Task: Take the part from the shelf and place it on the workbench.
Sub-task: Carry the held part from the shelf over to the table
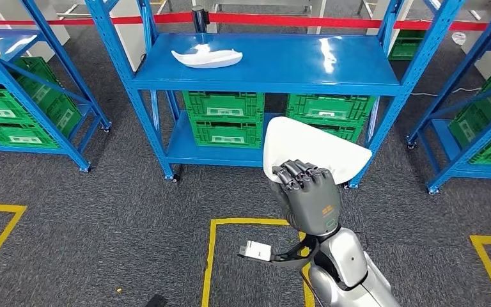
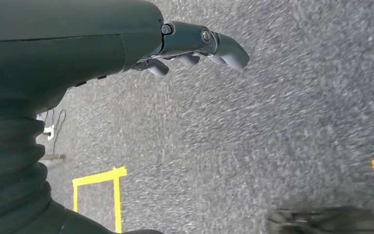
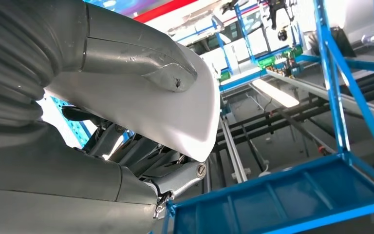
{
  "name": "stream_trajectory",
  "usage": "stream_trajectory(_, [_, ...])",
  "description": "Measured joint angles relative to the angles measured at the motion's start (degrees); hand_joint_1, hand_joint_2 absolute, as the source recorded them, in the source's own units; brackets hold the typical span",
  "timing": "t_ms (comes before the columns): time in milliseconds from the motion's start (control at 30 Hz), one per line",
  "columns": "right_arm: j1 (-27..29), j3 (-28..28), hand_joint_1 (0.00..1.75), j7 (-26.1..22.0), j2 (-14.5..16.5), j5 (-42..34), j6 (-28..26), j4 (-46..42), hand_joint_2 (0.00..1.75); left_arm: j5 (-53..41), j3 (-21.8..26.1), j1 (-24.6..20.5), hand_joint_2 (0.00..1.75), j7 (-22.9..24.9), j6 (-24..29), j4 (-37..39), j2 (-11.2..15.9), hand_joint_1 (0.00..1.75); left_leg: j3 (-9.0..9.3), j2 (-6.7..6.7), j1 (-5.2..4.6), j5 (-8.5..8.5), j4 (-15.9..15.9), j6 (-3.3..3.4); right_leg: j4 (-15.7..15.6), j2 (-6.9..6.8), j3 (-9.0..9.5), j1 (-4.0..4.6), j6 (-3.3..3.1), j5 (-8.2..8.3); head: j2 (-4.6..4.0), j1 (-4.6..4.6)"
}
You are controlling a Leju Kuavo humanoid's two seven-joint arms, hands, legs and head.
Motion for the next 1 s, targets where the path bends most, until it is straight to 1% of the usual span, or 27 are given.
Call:
stream_trajectory(33, [0.0, 0.0, 1.68, 0.0, 0.1, 0.1, 0.1, 0.0, 1.75, 0.0, 0.0, 0.0, 1.75, 0.0, 0.0, 0.0, 0.0, 0.00, -0.31, 0.01, 0.13, -1.64, 3.6, -0.26, 0.1, -0.04, -0.98, -0.03, 0.09, 0.78, 0.00, -0.04])
stream_trajectory(67, [0.0, 0.0, 1.68, 0.0, 0.2, 0.2, 0.2, 0.0, 1.75, 0.1, 0.0, -0.1, 1.75, 0.0, 0.1, 0.0, 0.0, 0.00, -0.09, 0.02, 0.24, -1.68, 6.1, -0.45, 0.3, -0.11, -1.98, -0.07, 0.23, 1.52, 0.00, -0.05])
stream_trajectory(100, [0.0, 0.0, 1.68, 0.0, 0.3, 0.3, 0.3, 0.0, 1.75, 0.2, 0.0, -0.1, 1.75, 0.0, 0.1, 0.0, 0.1, 0.00, 0.87, 0.03, 0.35, -0.56, 6.9, -0.59, 0.5, -0.18, -2.99, -0.13, 0.41, 2.22, 0.00, -0.06])
stream_trajectory(133, [0.0, 0.0, 1.68, 0.0, 0.3, 0.4, 0.4, 0.0, 1.75, 0.3, 0.0, -0.1, 1.75, -0.1, 0.1, 0.0, 0.1, 0.00, 2.81, 0.03, 0.46, 1.07, 5.8, -0.66, 0.7, -0.24, -4.05, -0.22, 0.64, 2.87, 0.00, -0.06])
stream_trajectory(167, [0.0, 0.0, 1.68, 0.0, 0.3, 0.5, 0.4, 0.0, 1.75, 0.4, 0.0, -0.1, 1.75, -0.2, 0.1, 0.0, 0.1, 0.00, 5.81, 0.02, 0.58, 2.05, 2.6, -0.70, 1.0, -0.27, -4.95, -0.30, 0.93, 3.48, 0.00, -0.07])
stream_trajectory(200, [-0.1, 0.0, 1.68, 0.0, 0.4, 0.5, 0.5, -0.1, 1.75, 0.4, 0.0, -0.2, 1.75, -0.3, 0.2, -0.1, 0.1, 0.00, 9.36, -0.02, 0.58, 1.80, -1.9, -0.66, 1.3, -0.29, -5.71, -0.31, 1.27, 3.99, 0.00, -0.11])
stream_trajectory(233, [-0.1, 0.0, 1.68, -0.1, 0.4, 0.6, 0.5, -0.1, 1.75, 0.5, 0.0, -0.2, 1.75, -0.4, 0.2, -0.1, 0.1, 0.00, 12.21, -0.12, 0.50, 0.94, -6.0, -0.38, 1.5, -0.32, -6.20, -0.30, 1.63, 4.55, 0.00, -0.11])
stream_trajectory(267, [-0.2, -0.1, 1.68, -0.1, 0.5, 0.6, 0.6, -0.2, 1.75, 0.5, 0.0, -0.3, 1.75, -0.5, 0.3, -0.1, 0.1, 0.00, 14.06, -0.21, 0.38, -0.10, -9.0, -0.03, 1.5, -0.35, -6.46, -0.28, 1.98, 5.12, 0.00, -0.14])
stream_trajectory(300, [-0.4, -0.1, 1.68, -0.1, 0.5, 0.7, 0.6, -0.3, 1.75, 0.5, 0.0, -0.3, 1.75, -0.5, 0.4, -0.1, 0.1, 0.00, 14.65, -0.28, 0.16, -0.65, -10.5, 0.46, 1.4, -0.37, -6.59, -0.28, 2.35, 5.72, 0.00, -0.16])
stream_trajectory(333, [-0.5, -0.1, 1.68, -0.2, 0.5, 0.7, 0.6, -0.3, 1.75, 0.5, 0.0, -0.3, 1.75, -0.5, 0.4, -0.1, 0.1, 0.00, 14.23, -0.29, 0.05, -0.40, -10.6, 1.11, 1.2, -0.39, -6.61, -0.34, 2.73, 6.38, 0.00, -0.17])
stream_trajectory(367, [-0.5, -0.1, 1.68, -0.1, 0.6, 0.7, 0.6, -0.3, 1.75, 0.5, 0.0, -0.2, 1.75, -0.5, 0.4, -0.1, 0.1, 0.00, 13.74, -0.13, 0.04, 0.15, -10.7, 1.71, 1.2, -0.35, -6.81, -0.47, 3.08, 6.41, 0.00, -0.20])
stream_trajectory(400, [-0.6, -0.1, 1.68, -0.1, 0.6, 0.7, 0.6, -0.3, 1.75, 0.5, 0.0, -0.2, 1.75, -0.5, 0.5, -0.1, 0.1, 0.00, 13.16, 0.02, 0.04, 0.79, -10.7, 2.38, 1.8, -0.30, -7.21, -0.57, 3.40, 5.37, 0.00, -0.20])
stream_trajectory(433, [-0.6, -0.1, 1.68, -0.1, 0.6, 0.7, 0.6, -0.3, 1.75, 0.5, 0.1, -0.2, 1.75, -0.5, 0.5, -0.1, 0.1, 0.00, 12.53, 0.17, 0.09, 1.54, -10.8, 2.93, 3.6, -0.23, -7.90, -0.63, 3.63, 3.18, 0.00, -0.19])
stream_trajectory(500, [-0.8, -0.1, 1.68, -0.1, 0.6, 0.7, 0.7, -0.3, 1.75, 0.5, 0.1, -0.2, 1.75, -0.5, 0.6, -0.2, 0.1, 0.00, 10.80, 0.29, 0.00, 3.18, -10.7, 3.52, 10.5, -0.14, -9.85, -0.62, 3.84, -3.12, 0.00, -0.13])
stream_trajectory(533, [-0.9, -0.1, 1.68, -0.1, 0.6, 0.7, 0.7, -0.3, 1.75, 0.5, 0.1, -0.3, 1.75, -0.6, 0.6, -0.2, 0.1, 0.00, 9.77, 0.31, -0.13, 4.02, -10.6, 3.61, 14.4, -0.10, -10.59, -0.56, 3.85, -5.27, 0.00, -0.11])
stream_trajectory(567, [-0.9, -0.1, 1.68, -0.1, 0.6, 0.6, 0.8, -0.3, 1.75, 0.5, 0.1, -0.3, 1.75, -0.6, 0.6, -0.2, 0.1, 0.00, 8.61, 0.32, -0.27, 4.84, -10.5, 3.64, 17.3, -0.07, -10.71, -0.48, 3.77, -5.99, 0.00, -0.09])
stream_trajectory(600, [-0.9, -0.1, 1.68, 0.0, 0.6, 0.6, 0.8, -0.3, 1.75, 0.5, 0.1, -0.3, 1.75, -0.5, 0.6, -0.2, 0.1, 0.00, 7.50, 0.34, -0.40, 5.58, -10.3, 3.63, 18.4, -0.06, -9.94, -0.37, 3.58, -5.38, 0.00, -0.09])
stream_trajectory(633, [-1.0, -0.1, 1.68, 0.0, 0.6, 0.6, 0.9, -0.3, 1.75, 0.4, 0.1, -0.3, 1.75, -0.5, 0.6, -0.2, 0.1, 0.00, 6.50, 0.35, -0.52, 6.23, -10.2, 3.60, 17.4, -0.03, -8.12, -0.21, 3.26, -3.94, 0.00, -0.09])
stream_trajectory(667, [-1.1, -0.1, 1.68, 0.0, 0.6, 0.6, 1.0, -0.3, 1.75, 0.3, 0.1, -0.3, 1.75, -0.5, 0.6, -0.2, 0.1, 0.00, 5.63, 0.36, -0.63, 6.82, -10.0, 3.56, 14.5, 0.00, -5.32, 0.04, 2.81, -2.60, 0.00, -0.09])
stream_trajectory(700, [-1.2, -0.1, 1.68, 0.0, 0.6, 0.6, 1.0, -0.3, 1.75, 0.3, 0.1, -0.4, 1.75, -0.5, 0.6, -0.2, 0.0, 0.00, 4.92, 0.34, -0.77, 7.35, -9.8, 3.45, 10.2, 0.01, -1.86, 0.33, 2.25, -2.38, 0.00, -0.10])
stream_trajectory(733, [-1.4, -0.1, 1.68, 0.0, 0.6, 0.6, 1.0, -0.4, 1.75, 0.1, 0.1, -0.4, 1.75, -0.5, 0.6, -0.2, 0.0, 0.00, 4.39, 0.34, -0.87, 7.91, -9.6, 3.29, 5.9, 0.00, 1.27, 0.56, 1.81, -2.86, 0.00, -0.13])
stream_trajectory(767, [-1.5, -0.1, 1.68, 0.0, 0.6, 0.6, 1.1, -0.5, 1.75, 0.1, 0.1, -0.5, 1.75, -0.5, 0.5, -0.2, 0.0, 0.00, 4.07, 0.34, -0.91, 8.48, -9.6, 3.04, 2.5, 0.01, 3.35, 0.82, 1.46, -3.59, 0.00, -0.12])
stream_trajectory(800, [-1.6, -0.1, 1.68, 0.1, 0.6, 0.6, 1.1, -0.6, 1.75, 0.0, 0.1, -0.5, 1.75, -0.5, 0.5, -0.2, -0.1, 0.00, 3.88, 0.37, -0.87, 9.07, -9.7, 2.69, 0.4, 0.01, 4.34, 0.97, 1.20, -4.24, 0.00, -0.06])
stream_trajectory(867, [-1.6, -0.1, 1.68, 0.1, 0.6, 0.5, 1.1, -0.6, 1.75, 0.0, 0.1, -0.3, 1.75, -0.5, 0.5, -0.2, -0.1, 0.00, 3.58, 0.38, -0.69, 10.11, -10.1, 1.96, -0.5, -0.04, 3.73, 0.95, 0.71, -3.33, 0.00, 0.11])
stream_trajectory(900, [-1.6, -0.1, 1.68, 0.1, 0.6, 0.5, 1.1, -0.6, 1.75, 0.0, 0.1, -0.3, 1.75, -0.5, 0.5, -0.2, 0.0, 0.00, 3.12, 0.29, -0.64, 9.45, -9.8, 1.60, -0.8, -0.09, 3.22, 0.79, 0.34, -2.53, 0.00, 0.14])
stream_trajectory(933, [-1.6, -0.1, 1.68, 0.1, 0.6, 0.5, 1.1, -0.6, 1.75, 0.0, 0.1, -0.2, 1.75, -0.5, 0.4, -0.1, 0.0, 0.00, 2.51, 0.18, -0.61, 7.61, -8.5, 1.24, -1.1, -0.16, 2.55, 0.59, 0.02, -1.60, 0.00, 0.10])
stream_trajectory(1000, [-1.4, -0.1, 1.68, 0.1, 0.6, 0.6, 1.1, -0.6, 1.75, 0.0, 0.1, -0.2, 1.75, -0.6, 0.1, -0.1, 0.1, 0.00, 0.97, 0.03, -0.33, 1.53, -2.8, 0.49, -1.2, -0.22, 0.91, 0.39, -0.31, 0.10, 0.00, 0.00])
